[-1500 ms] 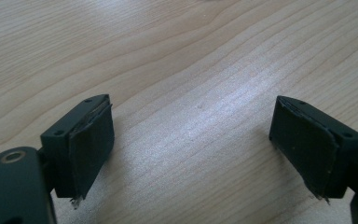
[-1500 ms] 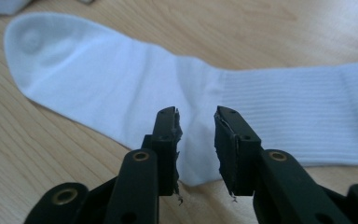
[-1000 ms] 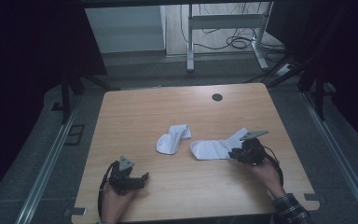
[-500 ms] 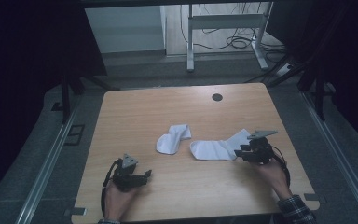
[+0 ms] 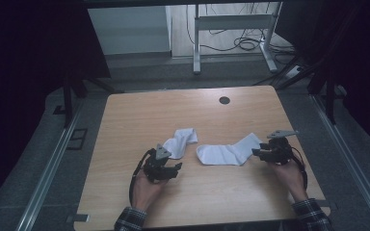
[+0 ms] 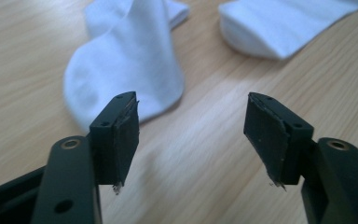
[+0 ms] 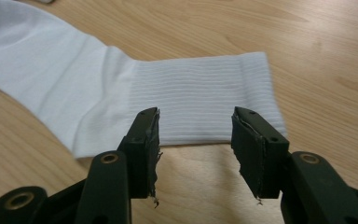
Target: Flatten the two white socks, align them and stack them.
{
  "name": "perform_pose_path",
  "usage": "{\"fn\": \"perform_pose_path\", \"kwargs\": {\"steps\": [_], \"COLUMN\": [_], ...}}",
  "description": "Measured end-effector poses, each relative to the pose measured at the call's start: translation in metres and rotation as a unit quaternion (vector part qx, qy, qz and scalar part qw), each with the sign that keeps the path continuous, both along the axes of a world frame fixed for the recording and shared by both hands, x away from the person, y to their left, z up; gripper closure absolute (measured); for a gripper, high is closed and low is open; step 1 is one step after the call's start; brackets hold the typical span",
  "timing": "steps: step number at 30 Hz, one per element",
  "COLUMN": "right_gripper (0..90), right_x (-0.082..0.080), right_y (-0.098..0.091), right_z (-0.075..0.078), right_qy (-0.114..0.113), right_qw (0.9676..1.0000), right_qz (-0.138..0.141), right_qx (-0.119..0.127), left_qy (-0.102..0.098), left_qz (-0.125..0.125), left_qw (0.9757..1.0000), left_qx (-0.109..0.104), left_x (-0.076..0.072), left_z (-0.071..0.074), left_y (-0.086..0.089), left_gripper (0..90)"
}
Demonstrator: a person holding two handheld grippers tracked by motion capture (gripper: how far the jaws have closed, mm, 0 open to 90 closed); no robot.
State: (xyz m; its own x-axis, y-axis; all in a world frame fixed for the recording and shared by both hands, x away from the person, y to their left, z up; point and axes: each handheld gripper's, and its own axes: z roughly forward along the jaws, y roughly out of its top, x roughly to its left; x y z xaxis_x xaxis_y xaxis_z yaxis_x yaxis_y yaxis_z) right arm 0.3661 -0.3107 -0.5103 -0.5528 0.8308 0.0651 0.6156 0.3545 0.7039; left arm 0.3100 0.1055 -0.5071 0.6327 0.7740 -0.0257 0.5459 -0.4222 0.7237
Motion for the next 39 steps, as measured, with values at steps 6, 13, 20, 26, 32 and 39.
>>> {"fn": "perform_pose_path", "kwargs": {"steps": [6,13,20,26,32,39], "right_gripper": [52.6,57.5,56.1,54.0,67.0,80.1], "right_x": [0.008,0.02,0.033,0.041,0.04,0.033], "right_y": [-0.007,-0.012,-0.012,-0.006,-0.005,-0.001], "right_z": [-0.001,-0.002,-0.004,-0.014,-0.018,-0.016], "right_qy": [-0.005,-0.015,-0.015,-0.007,0.007,0.016], "right_qw": [0.9999,0.9995,0.9991,0.9987,0.9988,0.9991], "right_qz": [-0.013,-0.028,-0.037,-0.039,-0.042,-0.036], "right_qx": [-0.003,-0.007,-0.015,-0.031,-0.023,-0.014], "left_qy": [0.006,0.002,0.008,0.021,0.034,0.033], "left_qz": [-0.009,-0.023,-0.023,-0.005,-0.009,-0.022], "left_qw": [0.9999,0.9997,0.9996,0.9998,0.9992,0.9988], "left_qx": [-0.006,0.0,-0.015,0.003,0.017,0.028], "left_x": [0.018,0.034,0.048,0.054,0.055,0.053], "left_z": [0.005,0.007,0.001,-0.011,-0.02,-0.02], "left_y": [-0.023,-0.051,-0.07,-0.079,-0.08,-0.078], "left_gripper": [39.0,40.3,33.9,42.6,61.5,87.4]}}
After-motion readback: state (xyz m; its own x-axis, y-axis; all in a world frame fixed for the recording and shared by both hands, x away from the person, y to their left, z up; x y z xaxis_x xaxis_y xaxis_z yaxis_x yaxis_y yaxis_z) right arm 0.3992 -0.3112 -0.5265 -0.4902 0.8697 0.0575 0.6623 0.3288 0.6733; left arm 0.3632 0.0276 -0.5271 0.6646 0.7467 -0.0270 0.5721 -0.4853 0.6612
